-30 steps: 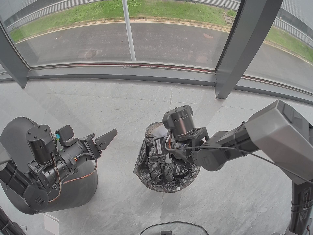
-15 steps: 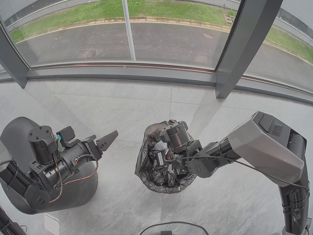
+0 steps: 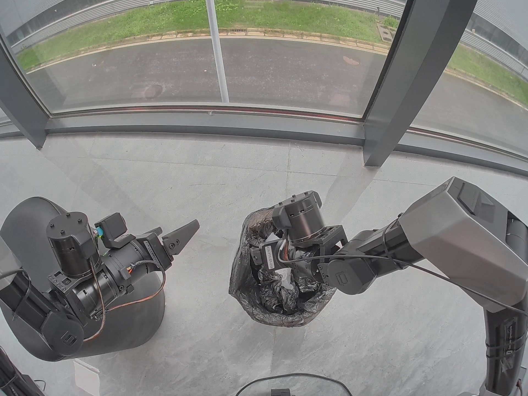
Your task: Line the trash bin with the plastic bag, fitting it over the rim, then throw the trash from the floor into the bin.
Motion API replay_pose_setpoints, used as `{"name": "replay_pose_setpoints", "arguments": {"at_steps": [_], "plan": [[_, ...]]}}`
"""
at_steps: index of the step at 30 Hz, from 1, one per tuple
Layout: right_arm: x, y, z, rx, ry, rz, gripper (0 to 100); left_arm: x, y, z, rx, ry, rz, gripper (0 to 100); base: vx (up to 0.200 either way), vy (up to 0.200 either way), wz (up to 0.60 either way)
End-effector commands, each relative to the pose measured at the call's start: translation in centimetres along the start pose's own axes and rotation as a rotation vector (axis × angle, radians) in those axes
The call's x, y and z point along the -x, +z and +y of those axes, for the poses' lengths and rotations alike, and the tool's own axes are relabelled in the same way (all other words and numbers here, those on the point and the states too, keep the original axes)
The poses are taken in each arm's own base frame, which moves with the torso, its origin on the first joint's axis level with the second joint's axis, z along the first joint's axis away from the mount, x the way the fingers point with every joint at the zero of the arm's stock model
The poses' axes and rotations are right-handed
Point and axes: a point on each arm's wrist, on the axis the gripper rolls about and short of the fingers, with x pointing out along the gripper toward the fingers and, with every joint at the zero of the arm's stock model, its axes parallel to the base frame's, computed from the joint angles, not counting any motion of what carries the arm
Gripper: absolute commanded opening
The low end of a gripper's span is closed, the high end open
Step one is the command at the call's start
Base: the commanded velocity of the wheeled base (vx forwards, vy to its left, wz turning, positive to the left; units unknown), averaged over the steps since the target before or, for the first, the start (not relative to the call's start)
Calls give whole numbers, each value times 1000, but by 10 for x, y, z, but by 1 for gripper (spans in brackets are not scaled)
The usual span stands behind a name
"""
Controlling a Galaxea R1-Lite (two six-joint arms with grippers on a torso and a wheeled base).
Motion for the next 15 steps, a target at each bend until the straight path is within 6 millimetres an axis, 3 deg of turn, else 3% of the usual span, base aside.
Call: {"name": "replay_pose_setpoints", "arguments": {"at_steps": [1, 12, 15], "plan": [[0, -4, 7, 13, 12, 1, 100, 0, 0, 0, 0, -1, -2, 100, 0, 0, 0], [-24, -22, 11, 1, 16, 42, 100, -1, -1, 1, 0, 3, 3, 100, 0, 0, 0], [-41, -27, 10, 2, 5, 43, 100, -1, -1, 1, 0, 3, 3, 100, 0, 0, 0]]}}
